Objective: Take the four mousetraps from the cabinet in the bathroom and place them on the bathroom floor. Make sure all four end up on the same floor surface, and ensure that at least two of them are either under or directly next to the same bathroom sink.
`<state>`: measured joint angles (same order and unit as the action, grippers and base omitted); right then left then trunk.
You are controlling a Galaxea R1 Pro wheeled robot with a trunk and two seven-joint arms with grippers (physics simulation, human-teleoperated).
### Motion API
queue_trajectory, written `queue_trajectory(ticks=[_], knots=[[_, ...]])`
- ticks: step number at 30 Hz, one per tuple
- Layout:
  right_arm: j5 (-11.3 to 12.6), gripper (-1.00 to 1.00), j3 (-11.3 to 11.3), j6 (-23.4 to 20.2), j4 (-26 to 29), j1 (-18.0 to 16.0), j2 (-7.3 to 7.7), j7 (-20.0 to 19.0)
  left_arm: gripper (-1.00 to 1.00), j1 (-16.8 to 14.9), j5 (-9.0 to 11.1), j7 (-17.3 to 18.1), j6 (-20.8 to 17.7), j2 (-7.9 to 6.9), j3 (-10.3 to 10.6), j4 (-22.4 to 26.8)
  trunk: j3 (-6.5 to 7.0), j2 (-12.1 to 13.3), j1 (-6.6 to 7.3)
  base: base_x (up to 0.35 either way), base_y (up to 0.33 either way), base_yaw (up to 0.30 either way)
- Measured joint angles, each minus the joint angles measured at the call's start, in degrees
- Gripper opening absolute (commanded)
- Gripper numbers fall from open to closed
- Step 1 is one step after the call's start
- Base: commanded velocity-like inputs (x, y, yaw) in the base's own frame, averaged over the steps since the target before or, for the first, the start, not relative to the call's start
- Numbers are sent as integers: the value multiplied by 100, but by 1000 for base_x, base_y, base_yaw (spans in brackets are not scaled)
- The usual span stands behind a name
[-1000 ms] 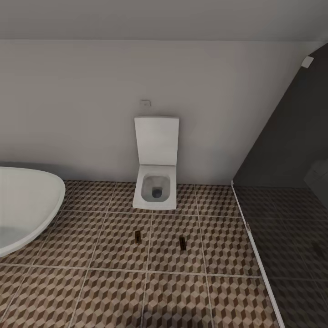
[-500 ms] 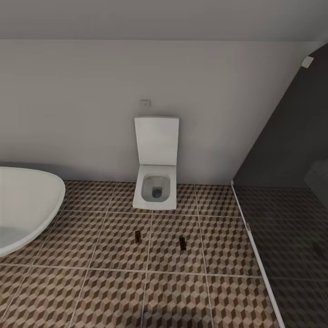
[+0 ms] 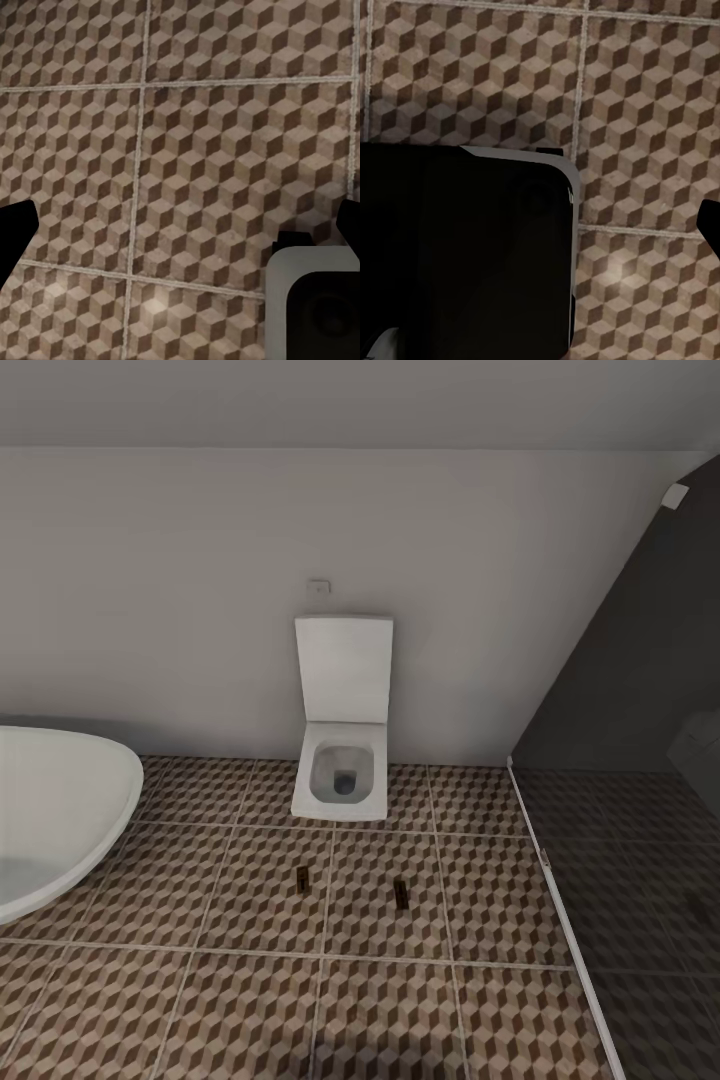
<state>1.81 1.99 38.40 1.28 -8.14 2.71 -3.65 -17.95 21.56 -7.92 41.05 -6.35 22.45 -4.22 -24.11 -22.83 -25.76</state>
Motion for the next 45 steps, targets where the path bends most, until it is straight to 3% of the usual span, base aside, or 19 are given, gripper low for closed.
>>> queue_trajectory(ticks=[45], knots=[[0,100,4,0,0,0,0,0,100,0,0,0,0,-1,0,0,0,0,0,0,0,0]])
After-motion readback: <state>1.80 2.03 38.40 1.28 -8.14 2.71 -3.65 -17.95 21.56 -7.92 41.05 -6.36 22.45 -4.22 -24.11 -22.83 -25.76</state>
